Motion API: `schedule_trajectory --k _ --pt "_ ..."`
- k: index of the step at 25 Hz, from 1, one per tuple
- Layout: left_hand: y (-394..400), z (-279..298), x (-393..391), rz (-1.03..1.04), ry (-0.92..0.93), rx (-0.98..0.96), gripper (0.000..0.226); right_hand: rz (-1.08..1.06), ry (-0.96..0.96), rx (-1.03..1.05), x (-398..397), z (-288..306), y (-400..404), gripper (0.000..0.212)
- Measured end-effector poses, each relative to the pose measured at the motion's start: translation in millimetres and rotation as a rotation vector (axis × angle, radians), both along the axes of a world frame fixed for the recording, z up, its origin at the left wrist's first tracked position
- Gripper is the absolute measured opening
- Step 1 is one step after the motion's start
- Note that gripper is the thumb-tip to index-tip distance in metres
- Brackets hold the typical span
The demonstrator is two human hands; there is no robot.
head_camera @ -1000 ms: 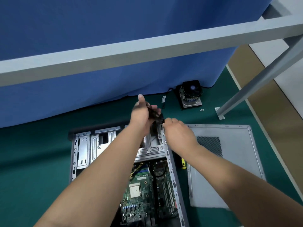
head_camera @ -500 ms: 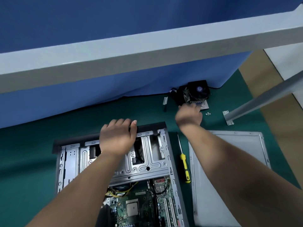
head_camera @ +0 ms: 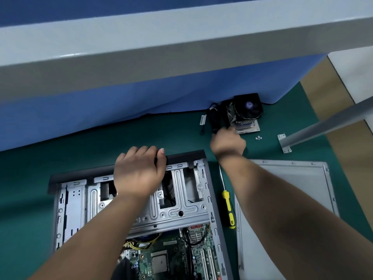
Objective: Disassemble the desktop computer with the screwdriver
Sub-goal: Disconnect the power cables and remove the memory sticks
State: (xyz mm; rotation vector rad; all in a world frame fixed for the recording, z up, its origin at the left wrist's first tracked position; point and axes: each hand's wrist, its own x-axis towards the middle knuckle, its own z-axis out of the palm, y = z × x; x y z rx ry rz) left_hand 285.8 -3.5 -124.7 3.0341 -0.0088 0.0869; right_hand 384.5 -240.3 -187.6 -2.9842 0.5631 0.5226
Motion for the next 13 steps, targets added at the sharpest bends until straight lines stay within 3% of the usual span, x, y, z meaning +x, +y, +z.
schedule_trajectory --k 4,9,13 --pt "2.0 -0.9 0.2 0.009 0.02 -0.008 0.048 -0.001 -0.079 0.107 -19.6 16.6 -4.1 0.036" --pt "4.7 5.6 -0.8 -0.094 0.108 0.02 0.053 -0.103 -0.216 0.655 -79.1 70.2 7.6 0.04" --pt "22.2 11.9 -16.9 -0.268 0.185 -0.158 0.055 0.107 -0.165 0.649 -158.0 100.6 32.7 0.059"
